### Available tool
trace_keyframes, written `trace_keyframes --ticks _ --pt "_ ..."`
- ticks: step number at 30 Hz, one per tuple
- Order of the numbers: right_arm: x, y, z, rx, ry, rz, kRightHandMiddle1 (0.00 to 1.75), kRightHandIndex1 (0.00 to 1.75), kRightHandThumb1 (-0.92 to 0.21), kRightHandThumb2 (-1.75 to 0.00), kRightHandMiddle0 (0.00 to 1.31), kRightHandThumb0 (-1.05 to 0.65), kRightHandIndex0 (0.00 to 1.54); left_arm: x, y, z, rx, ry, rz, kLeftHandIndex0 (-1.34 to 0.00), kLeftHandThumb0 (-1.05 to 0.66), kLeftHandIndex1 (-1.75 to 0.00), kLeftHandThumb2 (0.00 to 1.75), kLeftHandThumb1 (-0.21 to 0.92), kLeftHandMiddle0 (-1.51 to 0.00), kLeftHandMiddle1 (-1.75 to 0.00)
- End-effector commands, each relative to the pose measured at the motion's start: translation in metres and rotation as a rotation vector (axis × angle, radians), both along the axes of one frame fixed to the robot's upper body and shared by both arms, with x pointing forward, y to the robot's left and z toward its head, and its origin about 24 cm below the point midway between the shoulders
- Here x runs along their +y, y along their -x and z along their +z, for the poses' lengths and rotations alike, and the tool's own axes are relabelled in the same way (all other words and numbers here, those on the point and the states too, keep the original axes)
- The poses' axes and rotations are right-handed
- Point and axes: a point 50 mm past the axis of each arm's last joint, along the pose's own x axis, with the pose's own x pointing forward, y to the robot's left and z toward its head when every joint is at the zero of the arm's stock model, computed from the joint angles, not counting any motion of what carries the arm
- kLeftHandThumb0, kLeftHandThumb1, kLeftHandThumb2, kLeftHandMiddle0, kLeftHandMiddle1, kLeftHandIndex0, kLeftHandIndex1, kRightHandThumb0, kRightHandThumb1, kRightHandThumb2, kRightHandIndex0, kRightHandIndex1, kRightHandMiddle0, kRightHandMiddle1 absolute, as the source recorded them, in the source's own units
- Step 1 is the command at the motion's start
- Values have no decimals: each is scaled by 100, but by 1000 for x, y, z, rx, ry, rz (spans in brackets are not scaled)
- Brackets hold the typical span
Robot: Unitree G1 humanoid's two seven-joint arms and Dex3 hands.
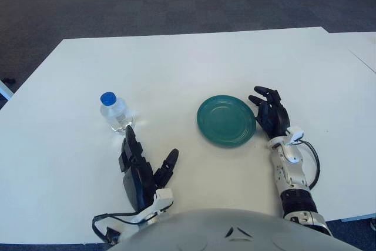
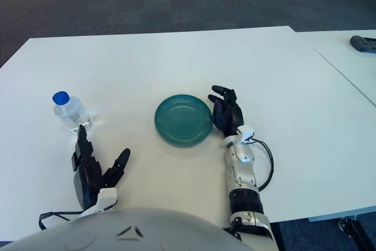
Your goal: Put the bottle into the plate.
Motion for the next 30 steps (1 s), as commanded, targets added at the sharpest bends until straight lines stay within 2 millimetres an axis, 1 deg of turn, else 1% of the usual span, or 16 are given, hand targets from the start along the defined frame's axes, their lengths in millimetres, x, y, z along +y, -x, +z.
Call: trace_keyframes --ticks 1,2,3,4,5,6,7,9,10,13,17,22,26,30 --pt "-15 22 -41 216 -78 -49 108 97 -91 -73 4 -55 48 -76 -14 44 11 389 0 0 -105 0 37 92 0 0" --pt "-16 22 -41 216 -76 -50 108 97 -91 -73 4 -55 48 -77 -19 36 20 407 26 0 -105 0 37 92 0 0" --pt "-17 22 -41 216 -75 -51 109 98 -91 -73 6 -55 49 -77 -22 31 26 420 43 0 -104 0 31 92 0 0" --pt "-18 22 -42 217 -73 -51 110 99 -91 -73 7 -55 49 -75 -29 13 28 443 87 0 -104 0 27 92 0 0" --pt "-19 22 -42 217 -72 -51 111 100 -91 -73 7 -56 50 -73 -33 1 29 462 125 0 -102 0 21 92 0 0" --pt "-20 22 -42 220 -69 -50 111 100 -91 -73 7 -57 50 -70 -39 -21 29 465 182 0 -102 0 19 92 0 0" --pt "-21 22 -43 222 -67 -50 112 100 -91 -72 8 -59 51 -67 -42 -35 30 470 229 0 -100 0 15 91 0 0" --pt "-23 22 -43 228 -60 -52 113 100 -92 -72 8 -61 52 -68 -52 -35 -20 442 327 0 -99 0 11 90 0 0" --pt "-24 22 -43 230 -57 -55 113 100 -92 -72 9 -62 52 -68 -51 -31 -53 402 343 0 -99 0 10 90 0 0" --pt "-26 21 -43 233 -59 -67 115 100 -92 -70 10 -62 53 -71 -48 -30 -129 320 327 0 -98 0 7 89 0 0" --pt "-29 20 -43 234 -73 -83 116 98 -91 -69 13 -60 52 -78 -53 -15 -225 295 331 0 -96 0 5 88 0 0" --pt "-30 19 -38 207 -80 -90 117 96 -91 -69 14 -60 51 -80 -54 -18 -241 323 323 0 -98 0 4 89 0 0" --pt "-31 18 -35 181 -82 -97 122 98 -83 -79 16 -56 51 -81 -57 -18 -231 347 318 0 -100 0 5 91 0 0" --pt "-33 16 -33 168 -99 -103 122 98 -79 -86 18 -54 49 -82 -60 -16 -244 346 328 0 -99 0 5 92 0 0"
